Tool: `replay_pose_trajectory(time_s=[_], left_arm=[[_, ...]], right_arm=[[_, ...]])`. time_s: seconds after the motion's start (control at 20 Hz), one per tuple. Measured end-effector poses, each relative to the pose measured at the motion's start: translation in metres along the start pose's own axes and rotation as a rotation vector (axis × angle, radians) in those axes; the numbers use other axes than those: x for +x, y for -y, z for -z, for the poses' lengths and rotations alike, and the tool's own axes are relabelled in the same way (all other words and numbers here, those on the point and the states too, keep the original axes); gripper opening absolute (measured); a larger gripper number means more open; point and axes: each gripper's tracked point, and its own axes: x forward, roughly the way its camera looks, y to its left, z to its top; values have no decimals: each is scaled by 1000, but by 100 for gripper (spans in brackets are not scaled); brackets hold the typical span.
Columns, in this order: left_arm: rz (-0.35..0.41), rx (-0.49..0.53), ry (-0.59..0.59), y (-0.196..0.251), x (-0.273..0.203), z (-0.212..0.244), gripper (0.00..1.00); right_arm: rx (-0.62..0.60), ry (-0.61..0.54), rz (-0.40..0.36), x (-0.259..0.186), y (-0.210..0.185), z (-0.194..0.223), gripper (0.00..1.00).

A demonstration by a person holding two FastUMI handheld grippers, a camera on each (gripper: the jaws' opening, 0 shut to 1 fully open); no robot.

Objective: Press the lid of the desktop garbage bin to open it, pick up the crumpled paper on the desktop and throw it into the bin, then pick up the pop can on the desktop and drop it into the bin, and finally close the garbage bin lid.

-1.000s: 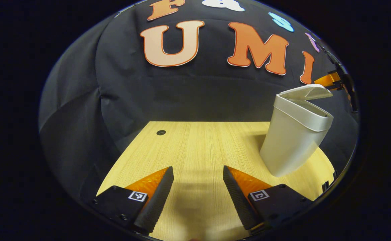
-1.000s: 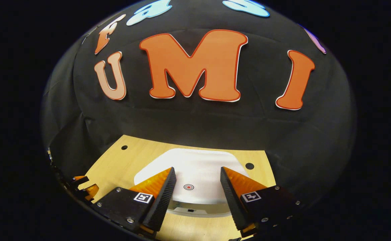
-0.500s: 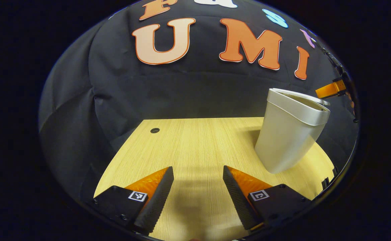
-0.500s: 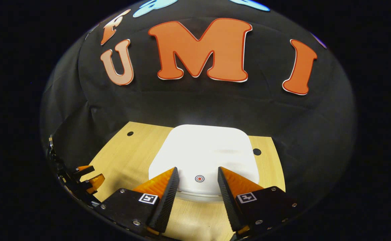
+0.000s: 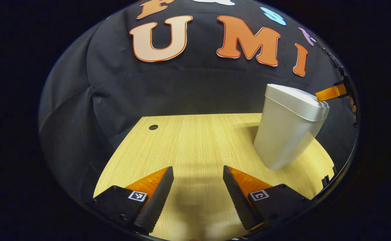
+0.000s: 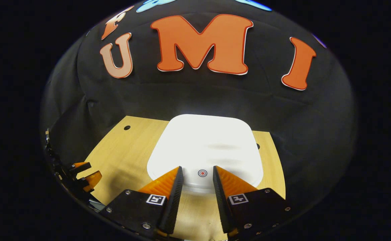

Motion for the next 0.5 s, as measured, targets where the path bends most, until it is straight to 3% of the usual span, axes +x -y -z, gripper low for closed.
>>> replay_pose_trajectory(time_s=[0.1,0.15,0.2,0.4,0.5], left_arm=[[8,11,4,4,1,-2,95],[11,16,5,6,0,-4,95],[16,17,7,8,0,-6,95],[32,26,40,11,-1,-23,95],[31,27,64,10,-2,-35,95]], right_arm=[[27,-3,6,3,2,2,49],[35,-4,5,2,1,2,43],[33,-4,4,3,0,3,47],[24,-5,10,2,0,2,43],[3,17,19,1,0,1,46]])
